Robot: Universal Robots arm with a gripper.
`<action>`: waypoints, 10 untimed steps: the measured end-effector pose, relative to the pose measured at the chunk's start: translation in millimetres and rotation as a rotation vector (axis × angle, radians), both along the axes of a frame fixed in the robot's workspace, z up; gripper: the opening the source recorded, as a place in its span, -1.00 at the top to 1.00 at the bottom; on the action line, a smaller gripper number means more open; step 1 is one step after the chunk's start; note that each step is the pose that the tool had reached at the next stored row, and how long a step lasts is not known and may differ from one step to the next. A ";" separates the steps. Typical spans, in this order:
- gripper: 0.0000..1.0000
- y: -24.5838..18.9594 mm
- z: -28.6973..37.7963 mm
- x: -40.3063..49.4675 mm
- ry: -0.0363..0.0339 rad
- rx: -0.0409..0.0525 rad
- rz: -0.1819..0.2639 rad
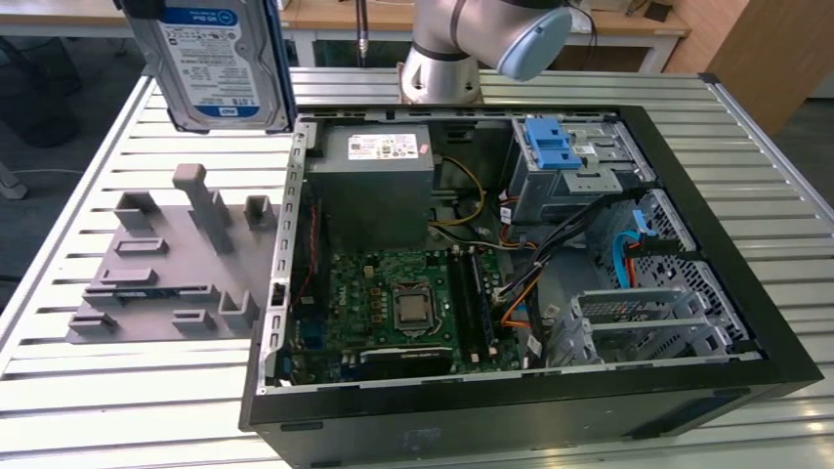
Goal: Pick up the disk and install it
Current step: 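Pick up the disk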
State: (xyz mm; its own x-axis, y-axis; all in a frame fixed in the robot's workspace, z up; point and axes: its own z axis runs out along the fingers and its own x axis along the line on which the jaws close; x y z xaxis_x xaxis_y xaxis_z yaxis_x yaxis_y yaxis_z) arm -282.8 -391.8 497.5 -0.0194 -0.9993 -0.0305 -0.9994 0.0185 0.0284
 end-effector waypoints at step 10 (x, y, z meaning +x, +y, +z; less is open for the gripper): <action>0.27 -3.7 0.0 14.0 0.0016 0.0000 0.000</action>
